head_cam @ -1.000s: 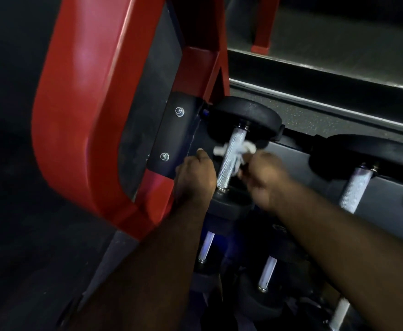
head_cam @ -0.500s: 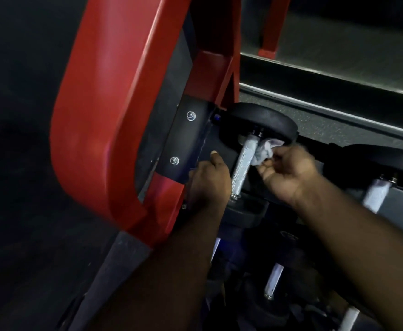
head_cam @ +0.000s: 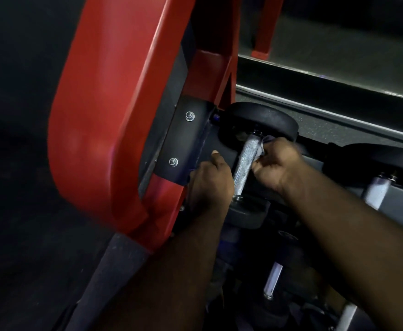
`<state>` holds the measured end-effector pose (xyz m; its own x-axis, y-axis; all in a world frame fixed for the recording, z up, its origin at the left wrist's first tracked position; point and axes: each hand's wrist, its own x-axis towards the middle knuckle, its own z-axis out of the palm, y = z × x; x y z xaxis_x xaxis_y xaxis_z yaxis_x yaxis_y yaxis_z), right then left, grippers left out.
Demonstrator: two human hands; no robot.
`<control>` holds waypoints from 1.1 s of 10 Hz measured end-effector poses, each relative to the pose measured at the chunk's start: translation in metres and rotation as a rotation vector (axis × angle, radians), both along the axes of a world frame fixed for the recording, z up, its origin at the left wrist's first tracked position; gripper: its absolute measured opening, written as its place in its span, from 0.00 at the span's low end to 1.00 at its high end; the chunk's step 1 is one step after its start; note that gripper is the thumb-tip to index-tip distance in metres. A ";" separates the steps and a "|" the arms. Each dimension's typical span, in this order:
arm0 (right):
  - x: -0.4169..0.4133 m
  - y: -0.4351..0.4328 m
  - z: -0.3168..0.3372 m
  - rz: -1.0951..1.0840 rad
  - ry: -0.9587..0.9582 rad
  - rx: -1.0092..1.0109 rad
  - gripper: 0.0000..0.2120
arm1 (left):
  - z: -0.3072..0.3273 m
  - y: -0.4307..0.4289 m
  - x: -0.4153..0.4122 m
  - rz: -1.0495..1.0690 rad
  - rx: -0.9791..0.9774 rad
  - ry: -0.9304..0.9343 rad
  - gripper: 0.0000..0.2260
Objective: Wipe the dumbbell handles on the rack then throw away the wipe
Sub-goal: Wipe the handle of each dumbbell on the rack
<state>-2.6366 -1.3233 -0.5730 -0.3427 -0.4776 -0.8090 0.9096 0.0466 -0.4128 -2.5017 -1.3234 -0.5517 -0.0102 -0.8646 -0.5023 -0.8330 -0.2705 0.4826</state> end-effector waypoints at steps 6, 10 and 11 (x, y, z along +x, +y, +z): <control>0.010 0.049 -0.001 1.065 2.259 0.176 0.26 | 0.004 -0.005 -0.001 -0.331 -0.075 -0.188 0.20; -0.002 0.042 0.013 1.245 2.347 0.067 0.21 | 0.003 -0.005 -0.001 -0.397 -0.094 -0.230 0.22; -0.010 0.049 0.021 1.166 2.359 0.082 0.20 | 0.005 -0.005 0.000 -0.339 -0.080 -0.167 0.22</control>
<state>-2.6468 -1.2744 -0.5525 0.0025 -0.9823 0.1875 -0.9912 -0.0273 -0.1296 -2.5014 -1.3279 -0.5467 -0.2254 -0.8631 -0.4519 -0.9378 0.0665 0.3407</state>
